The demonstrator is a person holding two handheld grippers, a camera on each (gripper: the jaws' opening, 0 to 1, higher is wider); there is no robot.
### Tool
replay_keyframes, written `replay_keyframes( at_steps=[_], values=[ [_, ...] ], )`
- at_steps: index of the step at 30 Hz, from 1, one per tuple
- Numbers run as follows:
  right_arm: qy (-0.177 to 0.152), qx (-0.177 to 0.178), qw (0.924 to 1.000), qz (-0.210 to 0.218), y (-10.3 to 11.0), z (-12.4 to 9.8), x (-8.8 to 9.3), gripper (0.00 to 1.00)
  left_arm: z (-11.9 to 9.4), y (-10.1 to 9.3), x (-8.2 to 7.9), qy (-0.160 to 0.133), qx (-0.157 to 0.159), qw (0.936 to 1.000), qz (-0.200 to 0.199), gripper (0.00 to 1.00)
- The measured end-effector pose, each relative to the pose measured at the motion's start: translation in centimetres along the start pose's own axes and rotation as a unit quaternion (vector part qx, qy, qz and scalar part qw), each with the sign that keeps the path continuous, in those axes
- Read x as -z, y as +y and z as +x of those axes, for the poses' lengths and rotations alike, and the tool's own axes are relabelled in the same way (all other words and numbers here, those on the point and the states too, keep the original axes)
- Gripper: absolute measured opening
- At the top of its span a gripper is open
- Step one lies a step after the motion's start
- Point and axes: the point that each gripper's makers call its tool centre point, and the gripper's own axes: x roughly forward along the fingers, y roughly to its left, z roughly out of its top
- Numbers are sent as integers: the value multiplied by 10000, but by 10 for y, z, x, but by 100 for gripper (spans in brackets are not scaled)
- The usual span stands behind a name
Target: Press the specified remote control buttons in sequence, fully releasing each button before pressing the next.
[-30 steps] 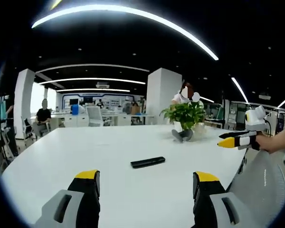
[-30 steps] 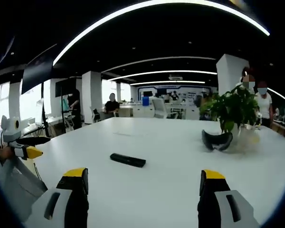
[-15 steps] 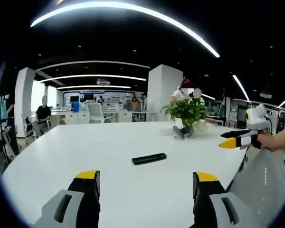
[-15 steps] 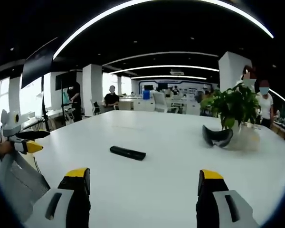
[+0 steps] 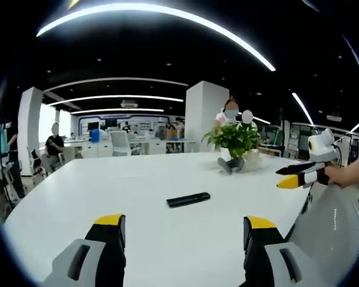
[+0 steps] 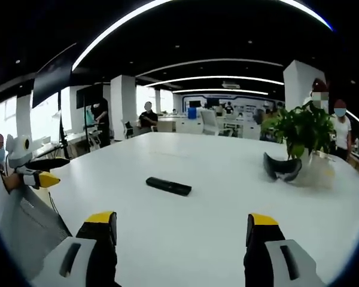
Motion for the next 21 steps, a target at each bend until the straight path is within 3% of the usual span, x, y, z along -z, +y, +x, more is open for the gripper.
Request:
replay_keyframes(
  at_steps=[7, 11, 15, 16, 19, 20, 21],
  values=[
    [56, 46, 10000, -12, -8, -1, 4, 86, 2, 0, 4, 149, -4, 9999, 25, 84],
    [161, 38, 9999, -38, -11, 0, 10, 84, 3, -6, 10, 413, 192, 9989, 113, 88],
    [294, 70, 9995, -94, -12, 0, 14, 81, 7, -8, 32, 1191, 672, 9897, 427, 98],
    [293, 75, 9995, -108, -13, 0, 14, 81, 10, -10, 38, 1412, 857, 9852, 460, 97],
    [355, 55, 9993, -119, -13, 0, 17, 78, 21, -5, 50, 1913, 1014, 9742, 637, 94],
    [397, 46, 9991, -115, -12, 0, 19, 75, 25, -3, 52, 2025, 1061, 9705, 765, 95],
    [399, 16, 9991, -120, -12, 0, 19, 71, 30, -5, 51, 1959, 1188, 9694, 885, 96]
  ],
)
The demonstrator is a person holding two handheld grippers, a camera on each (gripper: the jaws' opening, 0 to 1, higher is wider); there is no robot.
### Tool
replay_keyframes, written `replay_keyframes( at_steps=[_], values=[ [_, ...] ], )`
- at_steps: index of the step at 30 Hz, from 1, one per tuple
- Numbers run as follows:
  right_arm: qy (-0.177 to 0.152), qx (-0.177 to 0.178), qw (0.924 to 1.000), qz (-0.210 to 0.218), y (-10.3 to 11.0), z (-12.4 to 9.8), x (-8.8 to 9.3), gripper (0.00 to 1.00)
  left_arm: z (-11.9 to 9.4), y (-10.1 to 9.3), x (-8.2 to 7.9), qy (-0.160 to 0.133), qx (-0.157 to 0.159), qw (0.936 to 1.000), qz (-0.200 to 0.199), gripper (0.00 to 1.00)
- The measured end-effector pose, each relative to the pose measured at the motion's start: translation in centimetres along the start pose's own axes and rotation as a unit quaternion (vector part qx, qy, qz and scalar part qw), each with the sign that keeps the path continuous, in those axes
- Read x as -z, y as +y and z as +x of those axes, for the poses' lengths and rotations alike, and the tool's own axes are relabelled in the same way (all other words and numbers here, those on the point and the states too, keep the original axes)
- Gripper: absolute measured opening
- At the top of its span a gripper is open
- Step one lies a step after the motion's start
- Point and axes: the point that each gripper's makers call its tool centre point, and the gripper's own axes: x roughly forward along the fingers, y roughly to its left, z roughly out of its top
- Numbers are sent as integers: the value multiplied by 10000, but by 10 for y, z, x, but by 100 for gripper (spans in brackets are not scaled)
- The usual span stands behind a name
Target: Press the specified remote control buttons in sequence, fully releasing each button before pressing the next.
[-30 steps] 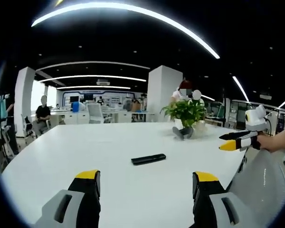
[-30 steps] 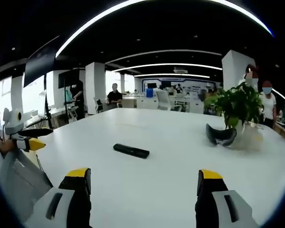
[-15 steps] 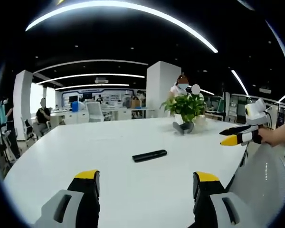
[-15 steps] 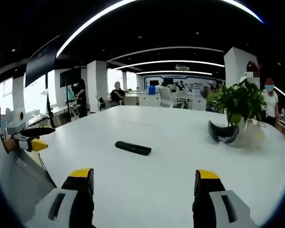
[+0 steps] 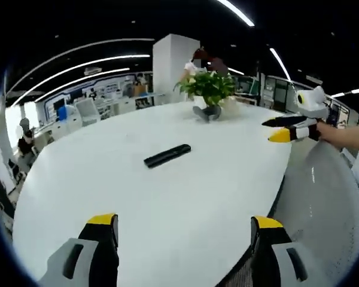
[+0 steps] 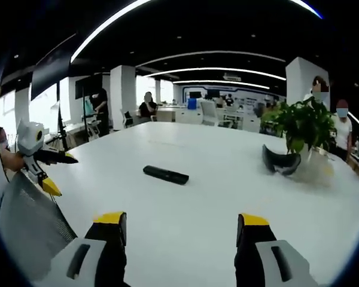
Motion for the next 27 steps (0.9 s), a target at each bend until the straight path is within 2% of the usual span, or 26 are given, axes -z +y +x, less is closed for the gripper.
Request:
replay_keyframes(
  at_steps=[2, 7, 10, 12, 15, 18, 22, 27],
  values=[
    [5, -29, 10000, 18, 1, -1, 0, 64, 10, 6, -4, 29, 47, 9995, 326, 97],
    [23, 7, 10000, -24, 0, -1, 1, 64, 36, 9, -8, 537, 687, 9955, 377, 97],
    [84, 14, 10000, -21, -1, -1, 3, 62, 48, 16, -23, 418, 809, 9945, 518, 94],
    [95, -11, 10000, -29, -1, -2, 4, 57, 57, 17, -31, 487, 1051, 9922, 457, 93],
    [82, -15, 10000, -1, -1, -2, 4, 52, 70, 15, -41, 572, 1548, 9850, 512, 89],
    [107, -30, 9999, 47, -1, -2, 5, 51, 84, 21, -50, 605, 1633, 9834, 510, 82],
    [211, -44, 9998, -51, 1, -1, 9, 48, 99, 25, -65, 570, 1746, 9820, 431, 80],
    [435, -59, 9975, -561, 5, 1, 14, 41, 114, 32, -73, 616, 1785, 9812, 410, 78]
  ],
)
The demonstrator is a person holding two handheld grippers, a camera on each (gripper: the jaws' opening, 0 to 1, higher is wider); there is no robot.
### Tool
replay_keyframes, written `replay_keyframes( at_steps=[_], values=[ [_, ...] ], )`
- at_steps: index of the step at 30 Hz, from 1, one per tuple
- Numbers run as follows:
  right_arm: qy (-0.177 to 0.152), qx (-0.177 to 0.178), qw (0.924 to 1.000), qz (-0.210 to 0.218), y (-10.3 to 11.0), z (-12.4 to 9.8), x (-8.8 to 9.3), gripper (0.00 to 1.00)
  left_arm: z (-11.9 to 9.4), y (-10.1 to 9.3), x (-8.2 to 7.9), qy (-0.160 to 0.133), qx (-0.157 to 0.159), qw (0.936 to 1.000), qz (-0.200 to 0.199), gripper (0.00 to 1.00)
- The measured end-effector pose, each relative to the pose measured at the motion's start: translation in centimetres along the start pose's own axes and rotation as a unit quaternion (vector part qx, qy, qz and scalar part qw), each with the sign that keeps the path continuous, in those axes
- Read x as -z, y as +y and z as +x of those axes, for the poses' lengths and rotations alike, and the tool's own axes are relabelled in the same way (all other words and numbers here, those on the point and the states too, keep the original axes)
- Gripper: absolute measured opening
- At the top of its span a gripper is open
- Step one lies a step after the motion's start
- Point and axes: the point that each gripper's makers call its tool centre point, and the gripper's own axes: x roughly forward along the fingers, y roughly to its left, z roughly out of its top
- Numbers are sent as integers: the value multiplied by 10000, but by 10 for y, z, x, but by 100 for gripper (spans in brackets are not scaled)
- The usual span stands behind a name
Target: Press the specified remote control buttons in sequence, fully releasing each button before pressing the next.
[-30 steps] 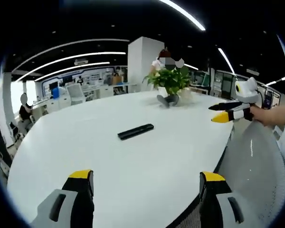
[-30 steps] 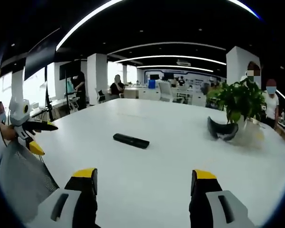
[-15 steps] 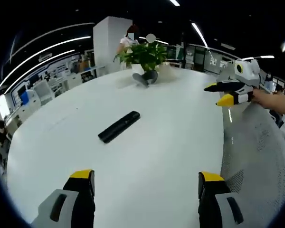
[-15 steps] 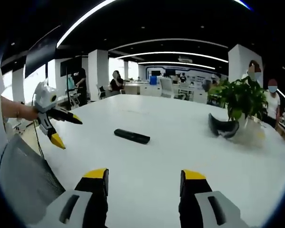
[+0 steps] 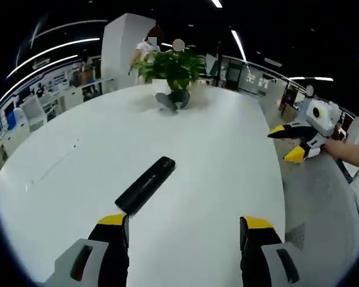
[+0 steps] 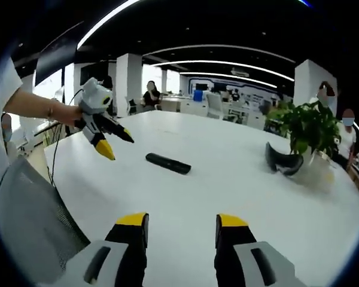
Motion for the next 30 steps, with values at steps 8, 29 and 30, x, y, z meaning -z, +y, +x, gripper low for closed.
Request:
replay_keyframes(
  at_steps=[8, 29, 30],
  values=[
    [307, 165, 9994, -64, -6, 2, 11, 36, 12, 28, 3, 359, -75, 9993, -14, 75],
    [1110, 557, 9919, -264, -21, 0, 39, 31, 60, 70, 7, 1864, 127, 9750, 1202, 59],
    [1144, 609, 9912, -256, -23, -1, 41, 30, 62, 71, 7, 1937, 143, 9734, 1212, 58]
  ],
)
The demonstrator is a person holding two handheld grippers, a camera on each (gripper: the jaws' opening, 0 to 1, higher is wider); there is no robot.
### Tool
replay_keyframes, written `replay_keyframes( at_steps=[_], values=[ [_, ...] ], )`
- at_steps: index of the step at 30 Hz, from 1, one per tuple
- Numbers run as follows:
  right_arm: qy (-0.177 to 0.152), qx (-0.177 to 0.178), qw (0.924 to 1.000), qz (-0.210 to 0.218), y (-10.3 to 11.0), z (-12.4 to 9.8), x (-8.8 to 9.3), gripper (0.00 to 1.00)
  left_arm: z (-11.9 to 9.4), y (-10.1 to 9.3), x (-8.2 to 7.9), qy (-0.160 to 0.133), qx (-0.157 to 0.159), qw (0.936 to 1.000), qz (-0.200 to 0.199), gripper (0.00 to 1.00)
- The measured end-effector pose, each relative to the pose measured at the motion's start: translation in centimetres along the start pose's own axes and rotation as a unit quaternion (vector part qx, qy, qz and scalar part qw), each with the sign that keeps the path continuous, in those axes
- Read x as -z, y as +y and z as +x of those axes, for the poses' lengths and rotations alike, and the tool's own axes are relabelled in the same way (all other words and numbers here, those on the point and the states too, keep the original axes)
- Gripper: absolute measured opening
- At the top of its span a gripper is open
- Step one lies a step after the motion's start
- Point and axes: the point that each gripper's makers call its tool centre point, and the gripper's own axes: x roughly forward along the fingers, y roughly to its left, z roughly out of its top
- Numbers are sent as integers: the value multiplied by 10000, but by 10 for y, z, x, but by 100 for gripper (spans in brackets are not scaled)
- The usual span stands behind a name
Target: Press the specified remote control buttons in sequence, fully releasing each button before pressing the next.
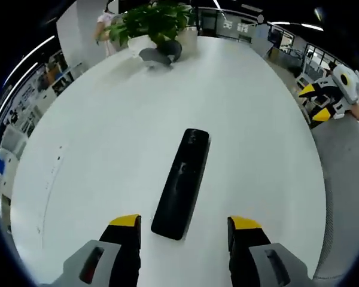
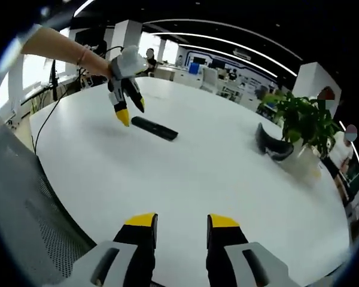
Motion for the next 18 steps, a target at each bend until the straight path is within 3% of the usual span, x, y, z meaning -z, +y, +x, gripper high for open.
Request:
replay_keyframes(
  at_steps=[4, 8, 10, 11, 12, 14, 17, 18],
  values=[
    [56, 53, 9999, 66, -3, 0, 3, 28, 8, 1, 4, 436, 94, 9985, 309, 53],
    [52, 83, 9999, 70, -4, -1, 3, 27, 18, -2, -6, 351, 175, 9987, 327, 47],
    [86, 95, 9999, 48, -4, -1, 5, 26, 20, -3, -1, 528, 279, 9973, 430, 45],
    [100, 84, 9999, 49, -3, -1, 5, 26, 21, -1, 6, 756, 258, 9960, 392, 45],
    [98, 74, 9999, 46, -3, -1, 5, 25, 21, -1, -2, 552, 299, 9968, 490, 43],
    [72, 65, 9999, 28, -2, -1, 4, 24, 20, 2, -2, 619, 187, 9974, 321, 40],
    [63, 39, 10000, 15, -1, -1, 4, 23, 21, -4, -4, 554, 351, 9939, 881, 37],
    [72, 34, 10000, 10, 0, -1, 4, 23, 21, -5, -3, 585, 318, 9944, 816, 36]
  ],
)
